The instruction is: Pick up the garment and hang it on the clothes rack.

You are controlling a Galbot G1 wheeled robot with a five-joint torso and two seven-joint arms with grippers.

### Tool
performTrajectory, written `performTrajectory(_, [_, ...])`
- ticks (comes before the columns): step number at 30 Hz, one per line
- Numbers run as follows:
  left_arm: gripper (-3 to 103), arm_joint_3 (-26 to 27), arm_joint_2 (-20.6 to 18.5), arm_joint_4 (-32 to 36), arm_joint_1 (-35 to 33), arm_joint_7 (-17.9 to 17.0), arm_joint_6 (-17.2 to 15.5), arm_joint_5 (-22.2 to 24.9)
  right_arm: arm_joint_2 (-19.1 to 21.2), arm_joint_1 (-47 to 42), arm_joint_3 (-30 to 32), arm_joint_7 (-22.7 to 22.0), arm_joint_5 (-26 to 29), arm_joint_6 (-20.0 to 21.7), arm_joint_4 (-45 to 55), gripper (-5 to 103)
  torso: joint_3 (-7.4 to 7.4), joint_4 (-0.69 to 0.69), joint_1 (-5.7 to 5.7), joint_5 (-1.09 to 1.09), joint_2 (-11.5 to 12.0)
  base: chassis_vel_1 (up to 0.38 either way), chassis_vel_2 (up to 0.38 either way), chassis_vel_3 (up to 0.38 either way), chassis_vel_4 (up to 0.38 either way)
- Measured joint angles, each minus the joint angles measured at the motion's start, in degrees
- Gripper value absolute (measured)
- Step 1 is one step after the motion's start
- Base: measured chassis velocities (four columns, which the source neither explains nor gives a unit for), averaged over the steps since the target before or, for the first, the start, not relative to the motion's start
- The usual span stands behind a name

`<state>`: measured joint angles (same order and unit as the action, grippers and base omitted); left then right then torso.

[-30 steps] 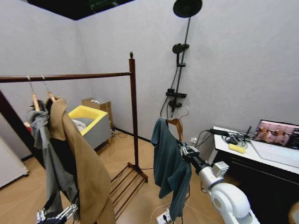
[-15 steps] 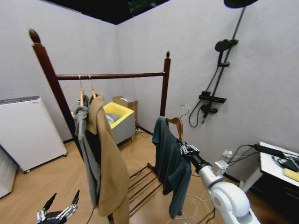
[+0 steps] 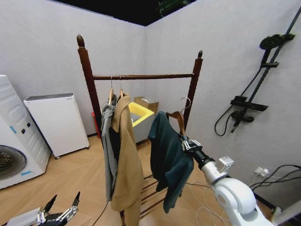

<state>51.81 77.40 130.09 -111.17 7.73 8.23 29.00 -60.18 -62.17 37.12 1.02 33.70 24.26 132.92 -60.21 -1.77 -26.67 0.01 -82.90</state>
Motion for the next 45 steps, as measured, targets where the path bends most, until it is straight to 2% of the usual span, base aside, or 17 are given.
performTrajectory(3, [100, 0.0, 0.0, 0.0, 0.0, 0.0, 0.0, 0.0, 1.5, 2.1, -0.4, -0.8, 3.0, 1.2, 0.0, 12, 0.00, 0.01, 0.00, -0.01, 0.0, 0.000, 0.000, 0.000, 0.000])
performTrajectory(5, [100, 0.0, 0.0, 0.0, 0.0, 0.0, 0.0, 0.0, 4.1, 7.1, -1.5, -1.5, 8.6, 4.0, -1.2, 12, 0.00, 0.02, 0.00, -0.01, 0.0, 0.000, 0.000, 0.000, 0.000])
performTrajectory(6, [100, 0.0, 0.0, 0.0, 0.0, 0.0, 0.0, 0.0, 4.1, 7.1, -1.5, -1.5, 8.6, 4.0, -1.2, 12, 0.00, 0.02, 0.00, -0.01, 0.0, 0.000, 0.000, 0.000, 0.000])
performTrajectory(8, [100, 0.0, 0.0, 0.0, 0.0, 0.0, 0.0, 0.0, 6.2, 12.0, -3.6, -2.1, 13.2, 6.3, -3.0, 12, 0.00, 0.02, 0.00, 0.00, 0.0, 0.000, 0.000, 0.000, 0.000])
performTrajectory(9, [100, 0.0, 0.0, 0.0, 0.0, 0.0, 0.0, 0.0, 6.2, 12.0, -3.6, -2.1, 13.2, 6.3, -3.0, 12, 0.00, 0.02, 0.00, 0.00, 0.0, 0.000, 0.000, 0.000, 0.000])
performTrajectory(11, [100, 0.0, 0.0, 0.0, 0.0, 0.0, 0.0, 0.0, 7.9, 18.0, -6.4, -2.1, 14.4, 7.0, -5.9, 12, 0.00, 0.01, 0.00, -0.01, 0.0, 0.000, 0.000, 0.000, 0.000])
performTrajectory(15, [100, 0.0, 0.0, 0.0, 0.0, 0.0, 0.0, 0.0, 8.8, 24.4, -9.4, -2.0, 14.5, 7.4, -9.1, 12, 0.00, 0.02, 0.00, -0.01, 0.0, 0.000, 0.000, 0.000, 0.000])
performTrajectory(17, [100, 0.0, 0.0, 0.0, 0.0, 0.0, 0.0, 0.0, 9.1, 30.3, -12.8, -2.1, 14.8, 9.2, -12.4, 12, -0.01, 0.02, 0.00, -0.01, 0.0, 0.000, 0.000, 0.000, 0.000])
performTrajectory(18, [100, 0.0, 0.0, 0.0, 0.0, 0.0, 0.0, 0.0, 9.1, 30.3, -12.8, -2.1, 14.8, 9.2, -12.4, 12, -0.01, 0.02, 0.00, -0.01, 0.0, 0.000, 0.000, 0.000, 0.000])
performTrajectory(22, [100, 0.0, 0.0, 0.0, 0.0, 0.0, 0.0, 0.0, 9.3, 38.7, -20.2, -3.7, 15.2, 10.6, -17.0, 12, -0.01, 0.02, 0.00, -0.01, 0.0, 0.000, 0.000, 0.000, 0.000])
performTrajectory(23, [100, 0.0, 0.0, 0.0, 0.0, 0.0, 0.0, 0.0, 9.3, 38.7, -20.2, -3.7, 15.2, 10.6, -17.0, 12, -0.01, 0.02, 0.00, -0.01, 0.0, 0.000, 0.000, 0.000, 0.000])
performTrajectory(26, [100, 0.0, 0.0, 0.0, 0.0, 0.0, 0.0, 0.0, 7.8, 46.1, -25.5, -3.9, 14.6, 10.9, -21.5, 12, 0.00, 0.03, -0.01, -0.03, 0.0, 0.000, 0.000, 0.000, 0.000])
performTrajectory(35, [100, 0.0, 0.0, 0.0, 0.0, 0.0, 0.0, 0.0, 5.3, 52.7, -33.0, -4.5, 12.3, 11.1, -28.2, 12, -0.01, 0.02, -0.01, 0.00, 0.0, 0.000, 0.000, 0.000, 0.000])
performTrajectory(45, [100, 0.0, 0.0, 0.0, 0.0, 0.0, 0.0, 0.0, 3.5, 57.3, -38.1, -6.2, 13.6, 11.9, -31.6, 12, 0.00, 0.02, 0.00, -0.02, 0.0, 0.000, 0.000, 0.000, 0.000])
